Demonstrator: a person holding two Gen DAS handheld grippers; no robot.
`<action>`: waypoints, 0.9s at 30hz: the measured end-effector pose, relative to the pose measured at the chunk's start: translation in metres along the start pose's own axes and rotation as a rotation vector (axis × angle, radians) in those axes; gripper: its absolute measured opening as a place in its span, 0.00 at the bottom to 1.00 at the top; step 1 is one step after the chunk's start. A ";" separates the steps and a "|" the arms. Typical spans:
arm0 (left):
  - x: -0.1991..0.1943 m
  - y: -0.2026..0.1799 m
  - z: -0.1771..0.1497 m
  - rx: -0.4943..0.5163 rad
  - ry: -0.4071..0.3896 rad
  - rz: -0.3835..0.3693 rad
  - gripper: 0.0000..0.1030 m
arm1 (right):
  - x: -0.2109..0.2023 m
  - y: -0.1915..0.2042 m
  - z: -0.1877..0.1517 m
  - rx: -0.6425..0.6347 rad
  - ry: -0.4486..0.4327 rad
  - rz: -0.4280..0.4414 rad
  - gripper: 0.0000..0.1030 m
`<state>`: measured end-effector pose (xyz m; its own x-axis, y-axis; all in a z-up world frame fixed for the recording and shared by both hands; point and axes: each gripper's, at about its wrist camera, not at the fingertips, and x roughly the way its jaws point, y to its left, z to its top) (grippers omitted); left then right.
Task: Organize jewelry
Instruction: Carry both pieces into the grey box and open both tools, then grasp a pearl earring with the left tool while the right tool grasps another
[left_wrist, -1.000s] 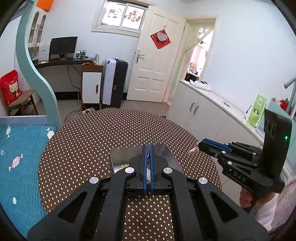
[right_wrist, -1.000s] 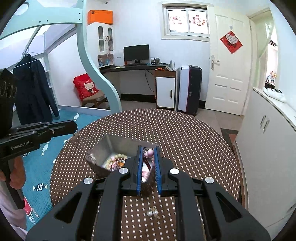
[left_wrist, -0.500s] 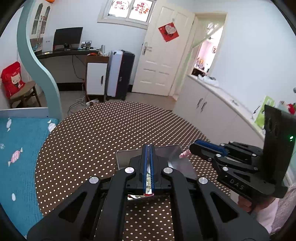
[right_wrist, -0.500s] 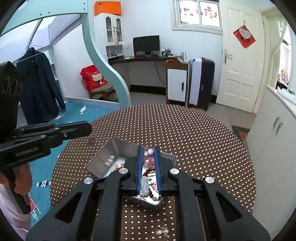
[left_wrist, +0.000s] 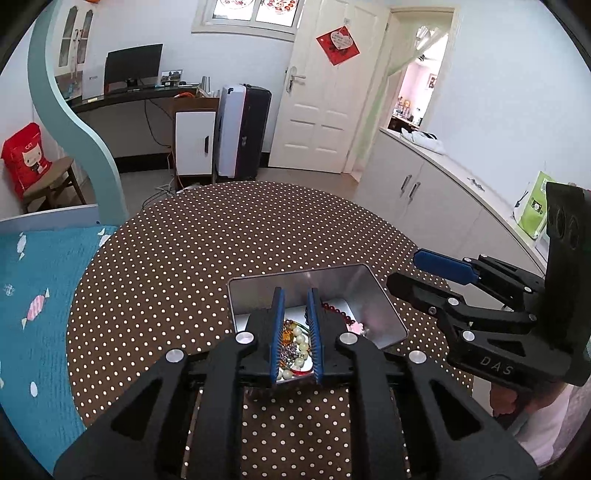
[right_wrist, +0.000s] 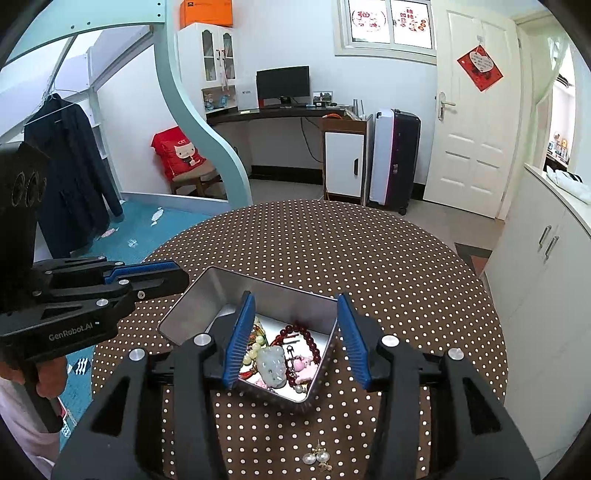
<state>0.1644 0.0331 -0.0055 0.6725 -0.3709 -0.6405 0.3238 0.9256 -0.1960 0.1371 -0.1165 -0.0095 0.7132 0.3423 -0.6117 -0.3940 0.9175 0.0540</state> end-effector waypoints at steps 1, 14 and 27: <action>0.000 -0.002 -0.002 0.004 0.002 0.000 0.13 | -0.001 -0.001 -0.002 0.004 0.001 -0.004 0.47; 0.008 -0.047 -0.043 0.065 0.047 -0.077 0.19 | -0.013 -0.032 -0.069 0.080 0.096 -0.087 0.48; 0.040 -0.072 -0.074 0.104 0.144 -0.099 0.19 | -0.001 -0.035 -0.106 0.071 0.171 -0.059 0.43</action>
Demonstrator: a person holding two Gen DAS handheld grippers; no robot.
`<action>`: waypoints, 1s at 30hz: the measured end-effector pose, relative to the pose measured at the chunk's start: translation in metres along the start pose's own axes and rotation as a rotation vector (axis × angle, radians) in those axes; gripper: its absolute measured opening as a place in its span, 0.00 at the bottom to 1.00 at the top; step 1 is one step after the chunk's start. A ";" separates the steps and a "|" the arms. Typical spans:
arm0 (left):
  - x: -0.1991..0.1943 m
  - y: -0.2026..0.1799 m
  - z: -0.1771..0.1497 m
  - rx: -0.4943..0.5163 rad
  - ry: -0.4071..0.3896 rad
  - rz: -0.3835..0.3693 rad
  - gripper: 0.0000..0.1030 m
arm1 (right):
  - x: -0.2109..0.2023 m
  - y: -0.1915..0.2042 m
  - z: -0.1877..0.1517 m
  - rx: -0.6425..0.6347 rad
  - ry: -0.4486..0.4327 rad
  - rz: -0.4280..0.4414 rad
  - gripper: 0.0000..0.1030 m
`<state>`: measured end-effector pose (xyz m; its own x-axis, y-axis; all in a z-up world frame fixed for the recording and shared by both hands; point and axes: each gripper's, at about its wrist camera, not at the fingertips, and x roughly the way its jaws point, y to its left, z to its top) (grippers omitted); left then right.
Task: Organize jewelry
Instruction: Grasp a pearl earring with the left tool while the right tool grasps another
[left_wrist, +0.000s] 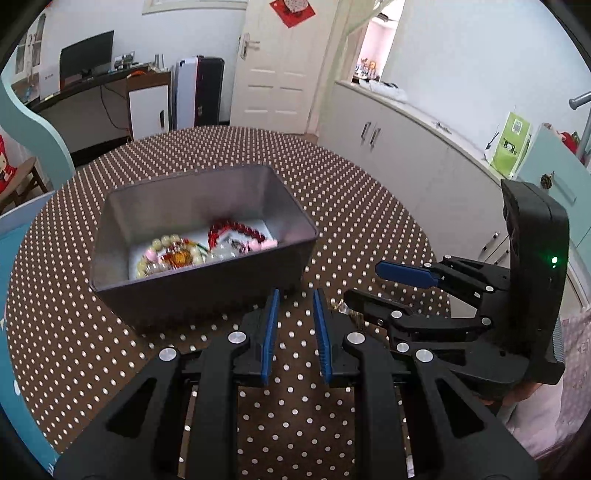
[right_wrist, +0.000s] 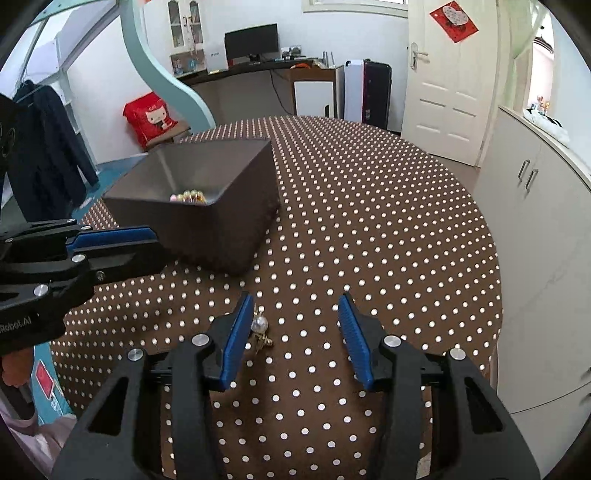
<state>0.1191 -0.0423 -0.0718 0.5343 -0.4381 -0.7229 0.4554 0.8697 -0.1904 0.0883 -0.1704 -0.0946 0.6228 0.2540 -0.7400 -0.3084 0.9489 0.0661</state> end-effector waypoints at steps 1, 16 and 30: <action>0.003 0.000 -0.001 -0.001 0.005 0.000 0.19 | 0.002 0.001 -0.001 -0.002 0.004 0.006 0.43; 0.036 -0.025 -0.010 0.049 0.073 -0.077 0.19 | 0.001 -0.010 -0.013 -0.009 -0.007 -0.037 0.10; 0.058 -0.034 -0.014 0.094 0.112 -0.045 0.10 | -0.006 -0.023 -0.015 0.032 -0.021 -0.042 0.10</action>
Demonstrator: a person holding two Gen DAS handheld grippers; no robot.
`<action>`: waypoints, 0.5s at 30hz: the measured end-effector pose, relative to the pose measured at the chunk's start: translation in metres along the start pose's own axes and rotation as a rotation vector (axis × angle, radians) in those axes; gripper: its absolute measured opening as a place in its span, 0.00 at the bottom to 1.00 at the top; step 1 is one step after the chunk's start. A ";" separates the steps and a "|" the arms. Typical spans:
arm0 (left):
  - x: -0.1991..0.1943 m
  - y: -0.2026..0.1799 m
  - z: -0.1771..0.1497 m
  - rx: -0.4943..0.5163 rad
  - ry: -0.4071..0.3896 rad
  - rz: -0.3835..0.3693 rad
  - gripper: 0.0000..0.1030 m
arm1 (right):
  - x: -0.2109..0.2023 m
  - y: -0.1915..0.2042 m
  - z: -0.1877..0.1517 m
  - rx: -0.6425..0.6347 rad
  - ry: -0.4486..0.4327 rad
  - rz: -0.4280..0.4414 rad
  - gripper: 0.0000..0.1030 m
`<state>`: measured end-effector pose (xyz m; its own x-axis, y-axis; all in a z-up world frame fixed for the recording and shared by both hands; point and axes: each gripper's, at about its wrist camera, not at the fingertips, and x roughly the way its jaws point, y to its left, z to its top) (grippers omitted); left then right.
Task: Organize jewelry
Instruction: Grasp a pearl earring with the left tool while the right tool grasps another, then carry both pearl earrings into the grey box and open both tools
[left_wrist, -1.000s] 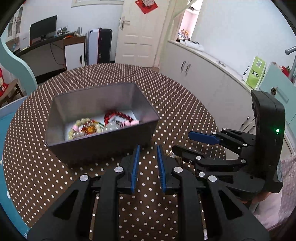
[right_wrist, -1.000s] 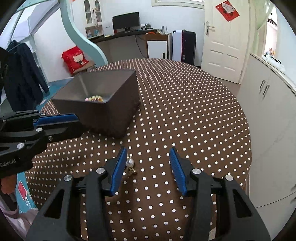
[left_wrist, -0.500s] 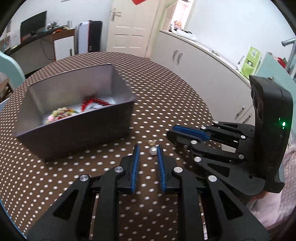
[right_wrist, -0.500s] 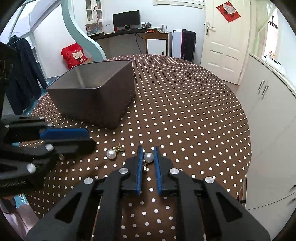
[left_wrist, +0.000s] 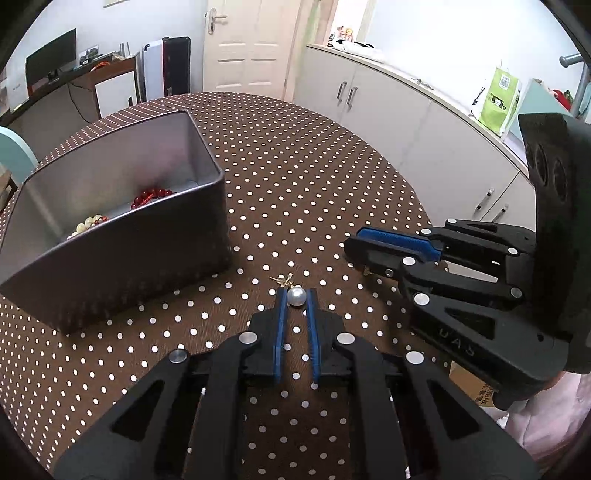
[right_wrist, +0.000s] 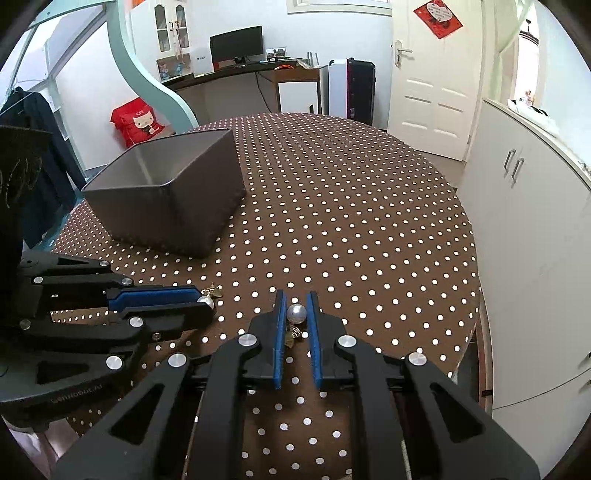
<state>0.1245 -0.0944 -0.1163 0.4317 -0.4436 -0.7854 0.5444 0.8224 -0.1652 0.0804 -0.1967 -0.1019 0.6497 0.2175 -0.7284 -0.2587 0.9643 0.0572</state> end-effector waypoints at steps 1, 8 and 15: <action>0.000 -0.001 0.000 -0.001 -0.001 -0.001 0.10 | -0.001 0.001 0.000 -0.001 -0.001 0.000 0.10; -0.015 -0.002 0.004 0.001 -0.036 -0.011 0.10 | -0.009 0.003 0.006 -0.008 -0.020 -0.011 0.10; -0.045 0.000 0.013 0.009 -0.108 -0.001 0.10 | -0.022 0.010 0.021 -0.032 -0.053 -0.025 0.10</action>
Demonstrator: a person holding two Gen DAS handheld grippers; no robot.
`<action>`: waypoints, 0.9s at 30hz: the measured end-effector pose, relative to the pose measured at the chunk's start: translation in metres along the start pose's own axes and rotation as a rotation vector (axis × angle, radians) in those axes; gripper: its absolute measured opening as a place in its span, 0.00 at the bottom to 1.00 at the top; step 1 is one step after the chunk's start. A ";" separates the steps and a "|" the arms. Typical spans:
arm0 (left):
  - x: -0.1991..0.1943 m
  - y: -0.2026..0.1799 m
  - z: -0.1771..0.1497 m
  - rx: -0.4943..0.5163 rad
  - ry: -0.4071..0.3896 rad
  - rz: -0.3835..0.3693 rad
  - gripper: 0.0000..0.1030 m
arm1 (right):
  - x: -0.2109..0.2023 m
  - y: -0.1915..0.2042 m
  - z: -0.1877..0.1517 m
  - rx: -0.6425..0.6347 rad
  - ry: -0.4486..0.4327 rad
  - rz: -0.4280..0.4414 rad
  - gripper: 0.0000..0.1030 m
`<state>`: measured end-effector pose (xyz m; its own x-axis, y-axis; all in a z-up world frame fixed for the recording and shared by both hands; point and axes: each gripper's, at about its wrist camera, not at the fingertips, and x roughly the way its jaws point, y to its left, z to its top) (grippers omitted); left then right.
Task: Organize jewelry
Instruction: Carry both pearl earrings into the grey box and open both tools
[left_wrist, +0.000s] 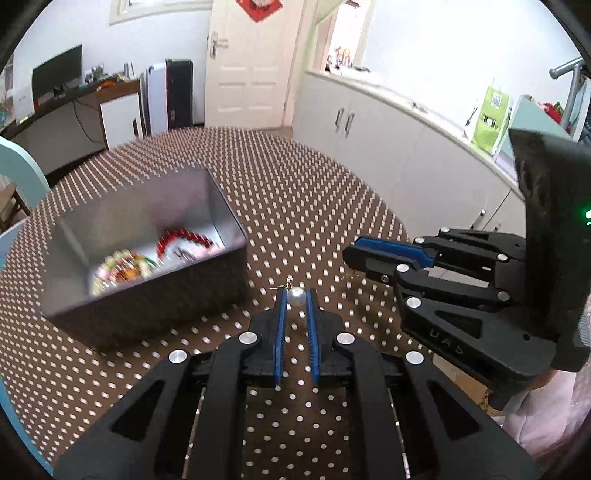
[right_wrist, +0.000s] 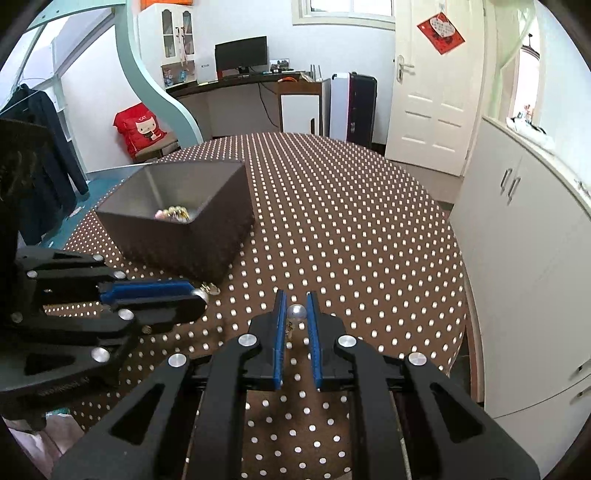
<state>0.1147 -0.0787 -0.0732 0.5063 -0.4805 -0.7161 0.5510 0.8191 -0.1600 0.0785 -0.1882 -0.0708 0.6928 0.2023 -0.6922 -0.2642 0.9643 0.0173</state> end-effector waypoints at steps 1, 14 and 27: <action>-0.007 0.002 0.003 -0.003 -0.016 0.000 0.10 | -0.002 0.001 0.004 -0.004 -0.008 0.000 0.10; -0.066 0.042 0.028 -0.050 -0.150 0.072 0.10 | -0.010 0.046 0.067 -0.137 -0.118 0.023 0.10; -0.065 0.092 0.026 -0.143 -0.123 0.154 0.13 | 0.029 0.075 0.084 -0.170 -0.074 0.107 0.15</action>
<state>0.1500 0.0202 -0.0232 0.6588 -0.3740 -0.6527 0.3660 0.9174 -0.1563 0.1353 -0.0959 -0.0295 0.7006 0.3196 -0.6379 -0.4436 0.8954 -0.0386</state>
